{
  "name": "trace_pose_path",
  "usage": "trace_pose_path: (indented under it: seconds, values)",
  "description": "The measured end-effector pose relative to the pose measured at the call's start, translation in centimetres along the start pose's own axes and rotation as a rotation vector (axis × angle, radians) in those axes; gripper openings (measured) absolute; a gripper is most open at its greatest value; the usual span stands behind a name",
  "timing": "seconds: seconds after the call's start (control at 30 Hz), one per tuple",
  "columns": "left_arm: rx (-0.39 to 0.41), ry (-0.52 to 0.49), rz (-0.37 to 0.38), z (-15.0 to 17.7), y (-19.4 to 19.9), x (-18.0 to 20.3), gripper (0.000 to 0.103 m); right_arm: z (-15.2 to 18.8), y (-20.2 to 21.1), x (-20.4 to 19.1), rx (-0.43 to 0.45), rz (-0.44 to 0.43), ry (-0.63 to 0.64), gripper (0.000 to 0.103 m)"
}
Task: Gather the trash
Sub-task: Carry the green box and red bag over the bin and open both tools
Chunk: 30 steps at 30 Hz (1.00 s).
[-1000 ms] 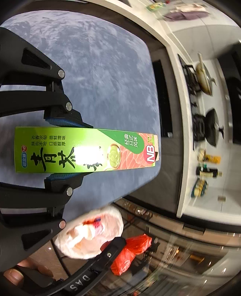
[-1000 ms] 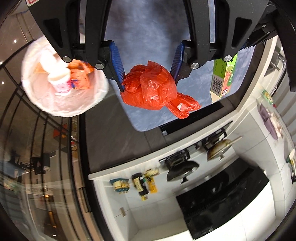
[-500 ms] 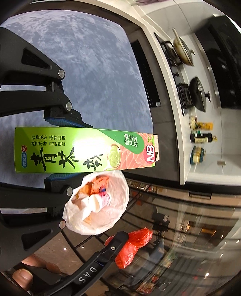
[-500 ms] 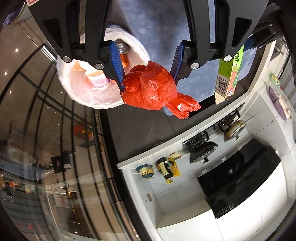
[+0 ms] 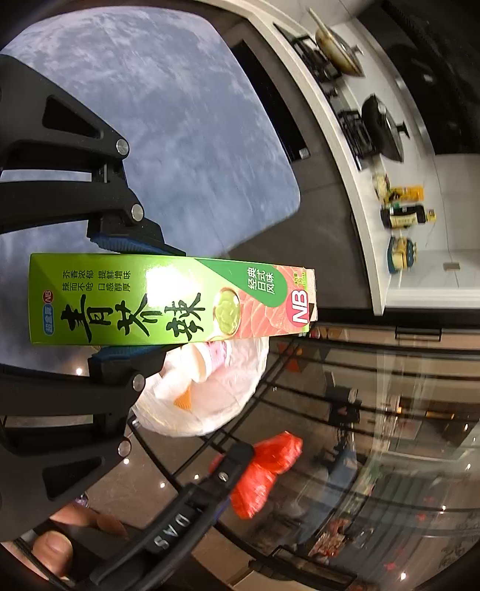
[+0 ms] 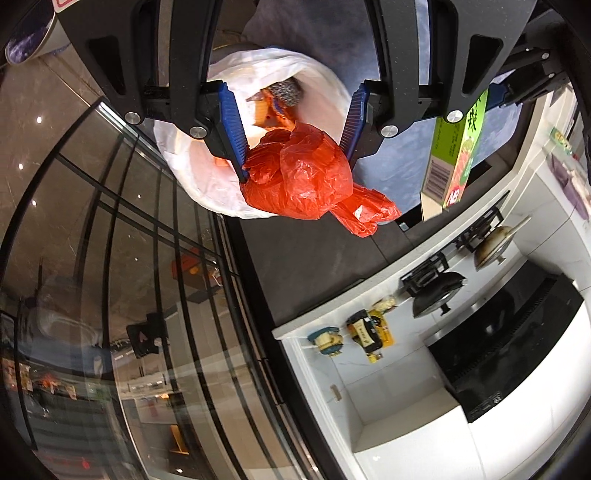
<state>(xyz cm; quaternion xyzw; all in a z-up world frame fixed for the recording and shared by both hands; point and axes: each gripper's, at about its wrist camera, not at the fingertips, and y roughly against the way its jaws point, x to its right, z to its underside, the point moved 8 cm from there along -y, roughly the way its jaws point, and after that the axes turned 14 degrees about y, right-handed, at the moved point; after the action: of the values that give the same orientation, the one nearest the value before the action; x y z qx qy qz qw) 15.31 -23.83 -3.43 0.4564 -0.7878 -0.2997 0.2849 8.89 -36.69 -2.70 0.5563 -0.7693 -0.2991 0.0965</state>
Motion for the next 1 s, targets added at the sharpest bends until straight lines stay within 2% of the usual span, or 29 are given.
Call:
trace_pose_path:
  seconds: [0.27, 0.5, 0.63, 0.73, 0.77, 0.9, 1.0]
  values:
    - [-0.021, -0.073, 0.040, -0.5, -3.1, 2.6, 0.038, 0.9, -2.3, 3.0, -0.050, 0.039, -0.019, 0.046]
    - [-0.106, -0.056, 0.079, -0.3, -6.3, 3.0, 0.038, 1.2, -4.0, 3.8, -0.083, 0.052, -0.023, 0.048]
    - [-0.114, -0.054, 0.073, -0.3, -7.3, 2.9, 0.038, 1.3, -4.8, 3.7, -0.097, 0.052, -0.017, 0.049]
    - [-0.093, -0.042, 0.077, -0.6, -7.2, 2.6, 0.038, 1.2, -5.2, 3.5, -0.095, 0.053, -0.023, 0.056]
    - [-0.089, -0.037, 0.075, -0.7, -7.0, 2.5, 0.040, 1.1, -5.3, 3.5, -0.092, 0.050, -0.025, 0.061]
    - [-0.079, -0.010, 0.060, -1.1, -6.9, 1.4, 0.045, 0.9, -5.6, 2.7, -0.088, 0.037, -0.024, 0.066]
    - [-0.058, 0.015, 0.047, -1.5, -6.3, 0.6, 0.056, 0.4, -5.4, 1.8, -0.077, 0.031, -0.010, 0.068]
